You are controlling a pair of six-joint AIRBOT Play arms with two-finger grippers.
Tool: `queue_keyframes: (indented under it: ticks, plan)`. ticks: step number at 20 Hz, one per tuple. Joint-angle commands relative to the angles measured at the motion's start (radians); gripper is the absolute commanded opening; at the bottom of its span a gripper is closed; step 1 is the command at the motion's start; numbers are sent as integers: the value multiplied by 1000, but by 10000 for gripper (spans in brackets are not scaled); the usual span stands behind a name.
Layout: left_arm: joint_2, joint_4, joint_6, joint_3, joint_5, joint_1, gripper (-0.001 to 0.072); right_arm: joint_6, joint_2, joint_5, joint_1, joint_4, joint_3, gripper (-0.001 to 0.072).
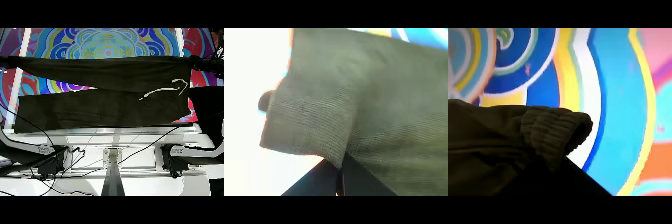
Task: Fold the clothes and pants, and hang the long-sleeved shirts on hangers.
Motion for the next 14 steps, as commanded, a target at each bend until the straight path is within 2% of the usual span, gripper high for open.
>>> queue_keyframes:
  ticks: [1,4,6,7,9,11,13,14]
  plan:
    - [128,229,-98,10,-115,8,15,0,1,-60,0,-3,9,29]
    - [126,233,-98,-5,-303,29,16,0,-5,-74,0,-4,9,29]
    - [89,233,-98,-46,-297,32,36,0,-13,-74,-1,-5,9,29]
    - [64,233,-105,-53,-268,32,167,0,-16,-74,-1,-5,8,29]
    - [15,233,-211,-53,-201,32,720,-1,-18,-75,-1,-5,8,30]
    - [-10,233,-286,-53,-167,32,698,-1,-18,-84,-1,-5,8,30]
    - [-14,233,-307,-52,-164,32,697,-1,-18,-99,-1,-5,8,30]
    - [-13,233,-307,-52,-167,32,696,-1,-18,-108,-1,-5,8,53]
